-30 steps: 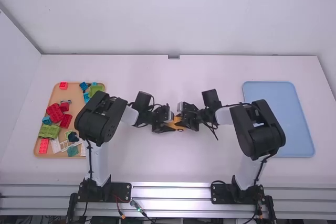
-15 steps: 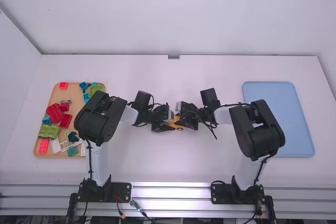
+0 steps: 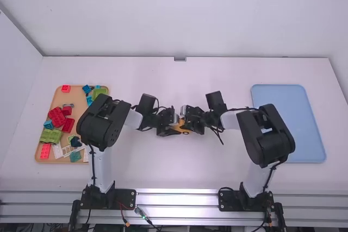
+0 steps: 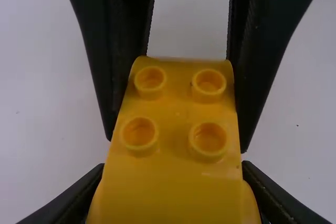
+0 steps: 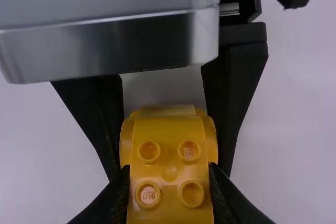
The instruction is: Assemble lego blocks to make yellow taxi
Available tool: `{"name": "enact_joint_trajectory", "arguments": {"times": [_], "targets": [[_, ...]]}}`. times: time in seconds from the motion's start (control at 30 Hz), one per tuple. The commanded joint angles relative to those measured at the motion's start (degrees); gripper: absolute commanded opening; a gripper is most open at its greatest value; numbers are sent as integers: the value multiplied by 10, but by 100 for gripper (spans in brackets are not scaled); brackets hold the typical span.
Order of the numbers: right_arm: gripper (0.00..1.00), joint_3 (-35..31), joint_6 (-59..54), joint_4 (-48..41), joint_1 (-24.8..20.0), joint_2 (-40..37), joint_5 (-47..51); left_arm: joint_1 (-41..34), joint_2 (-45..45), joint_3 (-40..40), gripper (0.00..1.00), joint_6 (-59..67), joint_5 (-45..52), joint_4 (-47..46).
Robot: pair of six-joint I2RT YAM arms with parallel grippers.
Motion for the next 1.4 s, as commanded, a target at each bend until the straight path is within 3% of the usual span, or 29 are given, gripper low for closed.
{"name": "enact_joint_trajectory", "arguments": {"times": [0.0, 0.17, 0.57, 0.87, 1.37], "targets": [[9, -12, 34, -9, 3, 38, 116, -20, 4, -1, 11, -11, 15, -7], [19, -12, 40, 0, 4, 38, 115, -20, 4, -1, 12, -11, 15, -7], [22, -6, 47, 2, 3, 23, 113, -20, 4, -1, 11, -11, 15, -9], [37, -8, 47, 2, 3, 4, 114, -20, 4, -1, 11, -11, 15, -9], [46, -7, 51, 38, -3, 0, 83, -20, 4, -1, 10, -11, 15, -11]]}}
